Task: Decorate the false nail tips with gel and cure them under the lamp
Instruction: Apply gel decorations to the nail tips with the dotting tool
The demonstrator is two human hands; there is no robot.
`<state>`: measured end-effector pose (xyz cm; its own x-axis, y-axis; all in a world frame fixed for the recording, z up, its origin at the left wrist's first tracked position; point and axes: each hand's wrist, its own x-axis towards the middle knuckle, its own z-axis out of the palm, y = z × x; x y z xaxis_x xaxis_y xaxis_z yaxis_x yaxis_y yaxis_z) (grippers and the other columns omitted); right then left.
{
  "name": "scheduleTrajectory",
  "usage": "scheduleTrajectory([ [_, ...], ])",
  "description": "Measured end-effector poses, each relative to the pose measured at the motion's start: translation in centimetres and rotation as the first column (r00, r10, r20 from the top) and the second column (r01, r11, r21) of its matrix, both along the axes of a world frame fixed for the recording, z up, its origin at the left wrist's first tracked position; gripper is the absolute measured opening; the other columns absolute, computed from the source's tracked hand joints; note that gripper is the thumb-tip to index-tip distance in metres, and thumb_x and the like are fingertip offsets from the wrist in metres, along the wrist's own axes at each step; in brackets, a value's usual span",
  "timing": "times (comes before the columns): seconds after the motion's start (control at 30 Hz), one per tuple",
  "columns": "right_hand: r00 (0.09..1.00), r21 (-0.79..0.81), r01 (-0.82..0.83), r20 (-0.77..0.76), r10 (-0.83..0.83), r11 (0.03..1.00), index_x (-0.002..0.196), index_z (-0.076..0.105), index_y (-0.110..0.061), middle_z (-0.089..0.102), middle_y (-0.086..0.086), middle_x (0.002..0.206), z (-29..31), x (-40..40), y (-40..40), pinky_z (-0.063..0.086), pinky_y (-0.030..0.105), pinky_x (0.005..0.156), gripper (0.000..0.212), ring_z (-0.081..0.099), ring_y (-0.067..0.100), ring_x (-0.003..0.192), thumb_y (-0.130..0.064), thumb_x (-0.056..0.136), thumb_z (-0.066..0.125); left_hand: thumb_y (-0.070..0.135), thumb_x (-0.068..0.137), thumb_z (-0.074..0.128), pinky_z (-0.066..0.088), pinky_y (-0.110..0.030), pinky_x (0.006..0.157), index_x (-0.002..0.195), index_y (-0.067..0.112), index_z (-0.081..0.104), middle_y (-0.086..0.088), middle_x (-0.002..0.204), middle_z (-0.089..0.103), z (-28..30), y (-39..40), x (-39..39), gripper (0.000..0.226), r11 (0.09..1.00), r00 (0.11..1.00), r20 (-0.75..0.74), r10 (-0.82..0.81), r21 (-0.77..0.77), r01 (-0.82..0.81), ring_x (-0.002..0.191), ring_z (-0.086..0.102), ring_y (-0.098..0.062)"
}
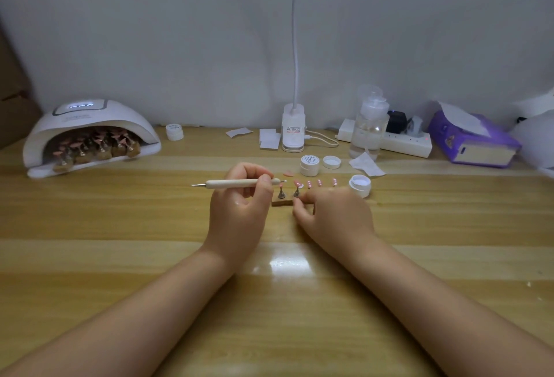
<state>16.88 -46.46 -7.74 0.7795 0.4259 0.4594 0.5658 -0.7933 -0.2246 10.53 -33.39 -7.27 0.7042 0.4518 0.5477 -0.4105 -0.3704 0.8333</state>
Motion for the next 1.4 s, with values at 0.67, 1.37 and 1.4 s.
scheduleTrajectory([
  [0.67, 1.000, -0.083, -0.026, -0.012, 0.025, 0.996, 0.104, 0.066, -0.027, 0.069, 0.002, 0.094, -0.3, 0.5, 0.1, 0.033, 0.028, 0.058, 0.033, 0.062, 0.024, 0.094, -0.041, 0.098, 0.037, 0.024, 0.082, 0.051, 0.041, -0.006, 0.057, 0.078, 0.021, 0.057, 0.020, 0.065, 0.065, 0.2, -0.3, -0.2, 0.008, 0.999, 0.999, 0.010, -0.036, 0.005, 0.036, 0.063, 0.059, 0.004],
  [1.37, 0.998, 0.096, -0.039, -0.037, 0.043, 0.995, 0.090, 0.065, -0.026, 0.069, -0.006, 0.083, 0.1, -0.5, -0.7, 0.046, 0.031, 0.061, 0.018, 0.062, 0.020, 0.084, -0.034, 0.090, 0.049, 0.025, 0.083, 0.051, 0.042, -0.008, 0.055, 0.078, 0.020, 0.057, 0.019, 0.066, 0.065, 0.3, -0.1, -0.1, 0.009, 1.000, 1.000, 0.011, -0.016, 0.001, 0.016, 0.059, 0.056, 0.005],
  [1.4, 0.998, 0.101, -0.038, -0.036, 0.042, 0.994, 0.089, 0.064, -0.026, 0.069, -0.005, 0.082, 0.1, -0.5, -0.8, 0.044, 0.030, 0.060, 0.017, 0.062, 0.020, 0.084, -0.034, 0.089, 0.049, 0.025, 0.083, 0.051, 0.042, -0.008, 0.056, 0.078, 0.020, 0.057, 0.019, 0.066, 0.065, 0.3, -0.1, -0.1, 0.009, 1.000, 1.000, 0.011, -0.016, -0.001, 0.016, 0.060, 0.057, 0.005],
])
